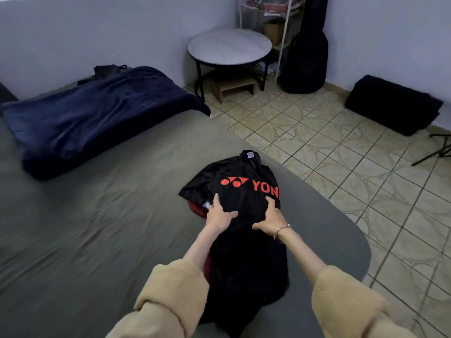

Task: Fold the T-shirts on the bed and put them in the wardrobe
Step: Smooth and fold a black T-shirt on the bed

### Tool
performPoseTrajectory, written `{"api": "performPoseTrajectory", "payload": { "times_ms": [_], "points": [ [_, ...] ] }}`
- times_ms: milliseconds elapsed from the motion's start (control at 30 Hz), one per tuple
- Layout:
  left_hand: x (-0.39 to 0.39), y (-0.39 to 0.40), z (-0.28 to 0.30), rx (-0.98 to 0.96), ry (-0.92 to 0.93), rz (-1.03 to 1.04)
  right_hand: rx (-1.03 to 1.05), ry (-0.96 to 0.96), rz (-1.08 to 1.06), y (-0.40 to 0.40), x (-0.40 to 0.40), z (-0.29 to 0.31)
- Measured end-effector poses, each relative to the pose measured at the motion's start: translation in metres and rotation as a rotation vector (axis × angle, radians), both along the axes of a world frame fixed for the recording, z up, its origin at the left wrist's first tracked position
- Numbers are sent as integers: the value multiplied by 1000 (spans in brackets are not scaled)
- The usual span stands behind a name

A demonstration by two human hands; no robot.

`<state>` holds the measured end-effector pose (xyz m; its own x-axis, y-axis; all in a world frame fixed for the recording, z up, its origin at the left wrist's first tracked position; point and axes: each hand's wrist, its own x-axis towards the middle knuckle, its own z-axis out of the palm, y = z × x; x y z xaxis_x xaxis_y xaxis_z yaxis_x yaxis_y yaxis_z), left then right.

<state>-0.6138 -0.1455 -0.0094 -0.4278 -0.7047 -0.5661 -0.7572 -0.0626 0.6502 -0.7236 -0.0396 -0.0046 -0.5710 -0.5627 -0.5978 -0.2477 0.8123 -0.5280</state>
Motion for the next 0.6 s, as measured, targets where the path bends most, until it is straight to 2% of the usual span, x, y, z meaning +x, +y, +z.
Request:
{"api": "performPoseTrajectory", "payload": {
  "times_ms": [100, 233, 267, 367, 467, 600],
  "points": [
    [-4, 0, -6, -42, -109, -43, 72, 57, 13, -3, 1, -11],
    [-6, -1, -25, 150, -133, 69, 149, -3, -55, 0, -1, -37],
    [-4, 0, -28, 127, -137, 84, 163, 24, -37, 3, -1, -40],
    [1, 1, -36, -102, -204, 132, 146, 205, -10, 10, -7, -43],
    [6, -3, -30, -226, -236, 151, 93, 235, -24, 13, -16, -40],
    [6, -9, -17, -324, -301, 75, 54, 303, -14, 14, -21, -32]
  ]
}}
